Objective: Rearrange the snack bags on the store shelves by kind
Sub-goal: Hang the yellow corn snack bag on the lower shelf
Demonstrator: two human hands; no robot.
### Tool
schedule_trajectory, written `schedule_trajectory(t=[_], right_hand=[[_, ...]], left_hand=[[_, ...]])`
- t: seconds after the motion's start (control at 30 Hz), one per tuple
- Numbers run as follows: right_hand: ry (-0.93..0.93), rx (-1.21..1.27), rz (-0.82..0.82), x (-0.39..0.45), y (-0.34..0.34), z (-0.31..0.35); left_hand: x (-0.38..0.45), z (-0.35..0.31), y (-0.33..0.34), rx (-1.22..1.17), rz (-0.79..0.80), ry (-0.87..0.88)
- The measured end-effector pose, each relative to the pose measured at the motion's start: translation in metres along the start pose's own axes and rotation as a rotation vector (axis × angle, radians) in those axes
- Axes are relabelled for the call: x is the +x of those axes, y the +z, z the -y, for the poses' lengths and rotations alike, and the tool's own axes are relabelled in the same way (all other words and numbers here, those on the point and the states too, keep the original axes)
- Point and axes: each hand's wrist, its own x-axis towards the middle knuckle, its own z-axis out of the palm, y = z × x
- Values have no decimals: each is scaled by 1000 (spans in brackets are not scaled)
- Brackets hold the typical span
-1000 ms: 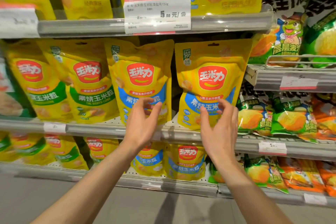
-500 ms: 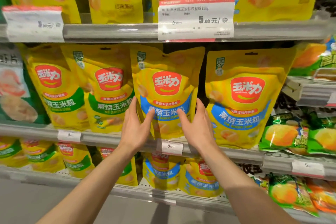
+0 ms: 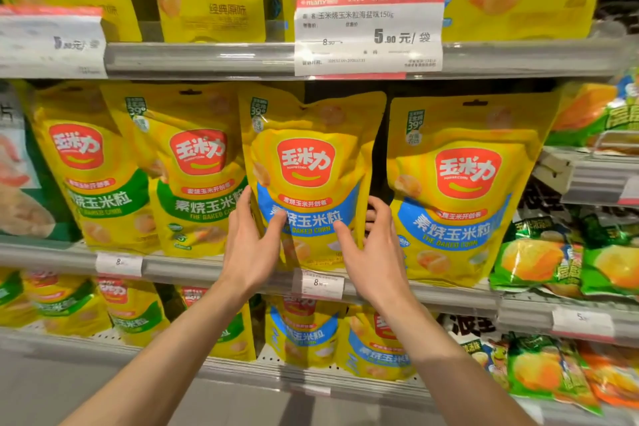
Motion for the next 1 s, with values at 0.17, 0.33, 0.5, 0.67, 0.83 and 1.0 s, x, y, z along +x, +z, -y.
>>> schedule_trajectory(t=[0.17, 0.33, 0.5, 0.67, 0.83, 1.0], right_hand=[[31, 30, 15, 2, -8, 1], [14, -12, 23, 0, -10, -2], [-10, -77, 1, -13, -18, -1], [-111, -109, -146, -44, -10, 10], [-244, -110, -103, -74, 32, 29], [-338, -131, 94, -64, 83, 60]], left_hand=[[-4, -1, 3, 6, 46, 14], [-2, -1, -2, -12, 96, 9], [-16, -6, -15, 6, 101, -37], [-39, 1, -48, 89, 25, -48], [-40, 22, -93, 153, -81, -48], [-12, 41, -112, 197, -175, -6]])
